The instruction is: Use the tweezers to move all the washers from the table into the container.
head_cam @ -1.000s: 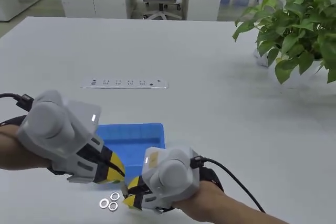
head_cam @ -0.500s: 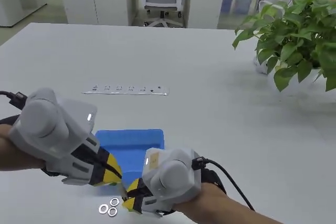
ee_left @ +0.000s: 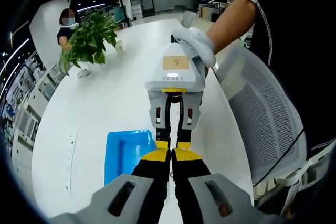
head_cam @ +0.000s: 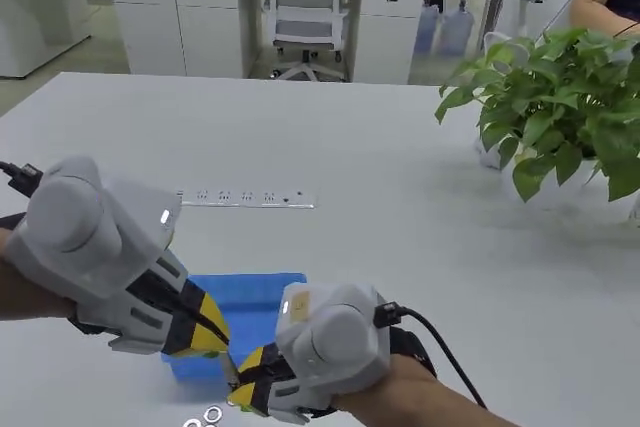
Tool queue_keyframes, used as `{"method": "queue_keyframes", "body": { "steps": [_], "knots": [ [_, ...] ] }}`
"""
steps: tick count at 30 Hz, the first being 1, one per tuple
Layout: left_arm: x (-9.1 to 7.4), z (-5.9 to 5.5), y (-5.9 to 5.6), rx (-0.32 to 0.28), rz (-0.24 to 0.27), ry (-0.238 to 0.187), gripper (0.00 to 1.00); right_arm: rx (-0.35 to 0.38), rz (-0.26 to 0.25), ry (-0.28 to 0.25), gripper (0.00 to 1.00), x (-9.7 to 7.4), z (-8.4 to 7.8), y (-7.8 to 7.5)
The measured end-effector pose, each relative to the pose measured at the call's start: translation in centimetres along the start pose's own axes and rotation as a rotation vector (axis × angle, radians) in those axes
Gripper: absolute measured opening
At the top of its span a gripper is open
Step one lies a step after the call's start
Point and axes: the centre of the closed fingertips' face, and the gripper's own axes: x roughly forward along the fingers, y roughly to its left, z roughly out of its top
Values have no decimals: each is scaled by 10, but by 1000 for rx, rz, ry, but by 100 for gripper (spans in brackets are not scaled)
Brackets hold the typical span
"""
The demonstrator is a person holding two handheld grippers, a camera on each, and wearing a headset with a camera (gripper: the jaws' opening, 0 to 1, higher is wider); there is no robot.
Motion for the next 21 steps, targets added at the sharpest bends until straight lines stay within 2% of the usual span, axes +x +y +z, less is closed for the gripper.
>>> {"method": "queue_keyframes", "body": {
  "steps": [5,11,16,21],
  "knots": [
    [-5,6,8,14,13,1,5,-7,-13,-7,10,-5,6,-10],
    [-12,11,25,32,27,3,5,-31,-29,-13,10,-9,15,-28],
    [-15,13,39,46,33,11,5,-29,-44,-25,10,-10,19,-43],
    [-11,10,49,51,33,15,5,-16,-51,-38,10,-6,16,-54]
  ]
}}
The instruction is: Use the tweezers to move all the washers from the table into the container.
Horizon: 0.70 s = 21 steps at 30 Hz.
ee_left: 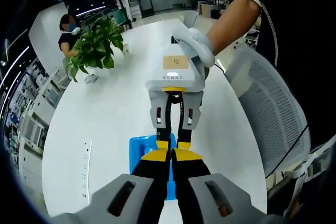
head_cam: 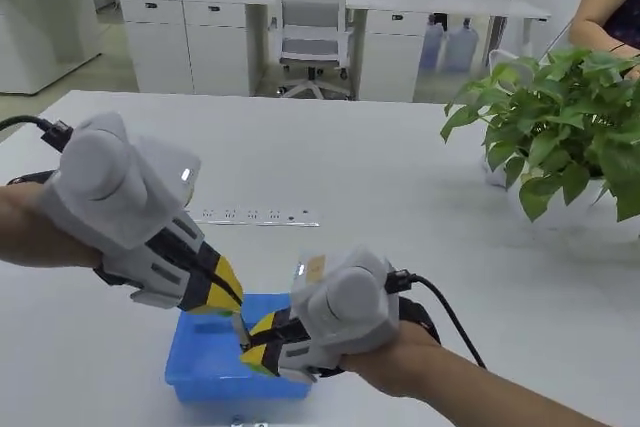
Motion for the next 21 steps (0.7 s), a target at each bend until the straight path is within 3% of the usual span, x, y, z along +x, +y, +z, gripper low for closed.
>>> {"method": "queue_keyframes", "body": {
  "steps": [10,21],
  "knots": [
    [13,-11,22,-3,8,-7,5,36,-34,-9,10,12,-10,-23],
    [30,-26,34,-14,-18,0,5,69,-32,10,10,28,-28,-35]
  ]
}}
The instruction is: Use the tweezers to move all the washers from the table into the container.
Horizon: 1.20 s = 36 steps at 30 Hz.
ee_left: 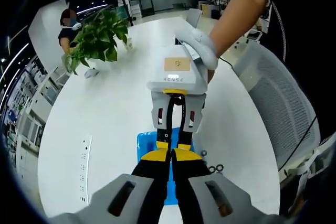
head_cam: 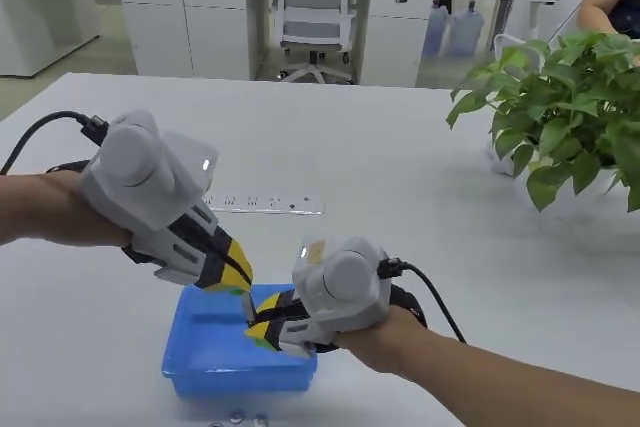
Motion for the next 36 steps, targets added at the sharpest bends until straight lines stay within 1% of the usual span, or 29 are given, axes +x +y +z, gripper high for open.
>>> {"method": "queue_keyframes", "body": {
  "steps": [10,17,23,28,36],
  "knots": [
    [15,-10,5,-17,-15,-1,5,22,7,36,10,10,-16,-6],
    [20,-15,6,-24,-24,0,5,22,11,46,10,14,-21,-6],
    [21,-15,6,-20,-22,-6,5,21,9,53,10,15,-23,-7],
    [22,-17,4,-19,-26,-2,5,15,14,62,11,16,-25,-6],
    [21,-16,2,-15,-25,1,5,15,14,62,11,14,-25,-5]
  ]
}}
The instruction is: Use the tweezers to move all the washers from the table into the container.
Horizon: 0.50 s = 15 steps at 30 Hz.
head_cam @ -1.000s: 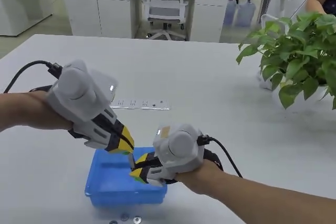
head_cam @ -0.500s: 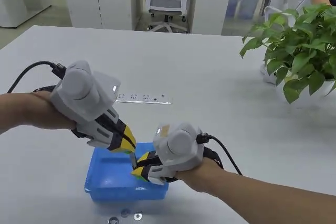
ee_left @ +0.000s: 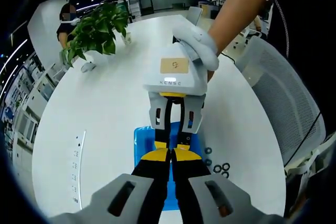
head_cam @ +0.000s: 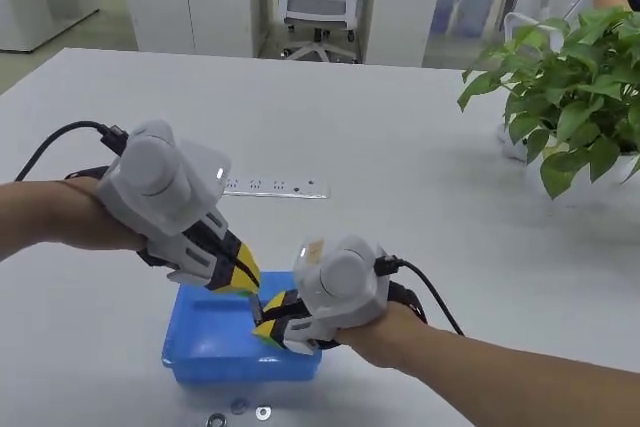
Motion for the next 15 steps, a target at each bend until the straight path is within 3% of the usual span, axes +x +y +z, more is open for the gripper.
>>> {"method": "queue_keyframes", "body": {
  "steps": [15],
  "knots": [
    [-12,10,-6,8,10,1,5,-18,-13,-16,11,-12,11,4]
  ]
}}
